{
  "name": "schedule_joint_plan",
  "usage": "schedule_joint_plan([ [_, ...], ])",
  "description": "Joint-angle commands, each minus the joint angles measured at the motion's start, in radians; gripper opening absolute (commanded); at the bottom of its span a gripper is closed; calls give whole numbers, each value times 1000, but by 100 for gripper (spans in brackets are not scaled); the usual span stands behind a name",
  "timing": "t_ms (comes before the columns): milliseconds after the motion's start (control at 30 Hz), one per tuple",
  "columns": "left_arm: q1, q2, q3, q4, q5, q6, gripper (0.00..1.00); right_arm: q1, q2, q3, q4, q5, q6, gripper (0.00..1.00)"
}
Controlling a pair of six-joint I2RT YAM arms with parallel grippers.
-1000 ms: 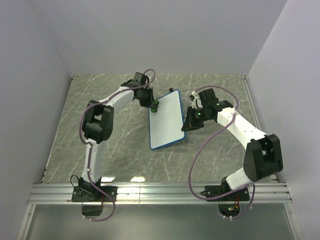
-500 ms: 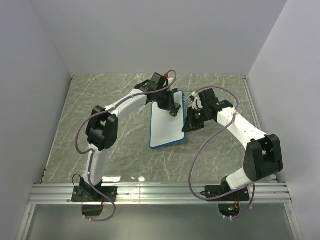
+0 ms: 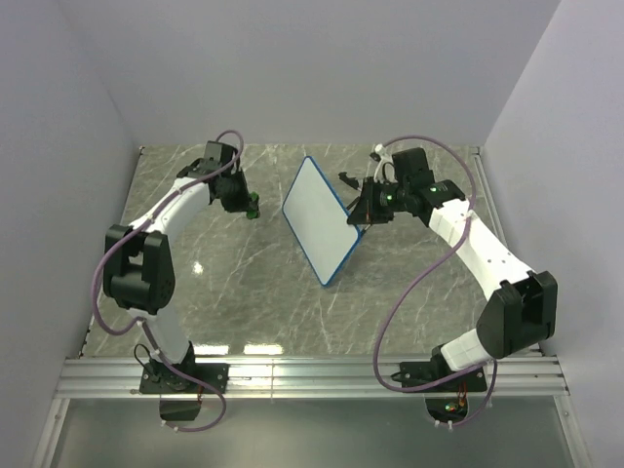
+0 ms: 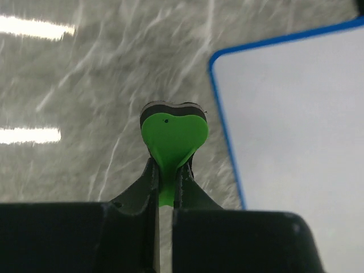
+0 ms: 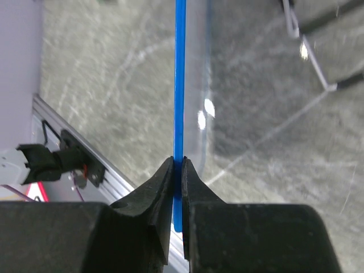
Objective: Erase the whiteboard
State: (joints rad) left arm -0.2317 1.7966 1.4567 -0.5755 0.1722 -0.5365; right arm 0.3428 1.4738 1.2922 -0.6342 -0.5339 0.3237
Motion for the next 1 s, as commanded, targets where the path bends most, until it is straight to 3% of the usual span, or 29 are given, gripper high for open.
schedule_joint_plan([
  [0,-15,-72,-84,-18,-54,-19,0,4,-58,87,82,-5,23,0],
  [233,-14,-111,-219,37,-5,-60,0,2,-12,160,154,-5,90,0],
  [367,-14,-98,-234,48,18,-56,0,7,46,242,99,-28,75,0],
  [600,-15,-63,-245,81,29,-49,0,38,-23,50,108,14,34,0],
  [967,-17,-14,-279,123,79,-56,0,91,-35,-111,109,-15,-11,0],
])
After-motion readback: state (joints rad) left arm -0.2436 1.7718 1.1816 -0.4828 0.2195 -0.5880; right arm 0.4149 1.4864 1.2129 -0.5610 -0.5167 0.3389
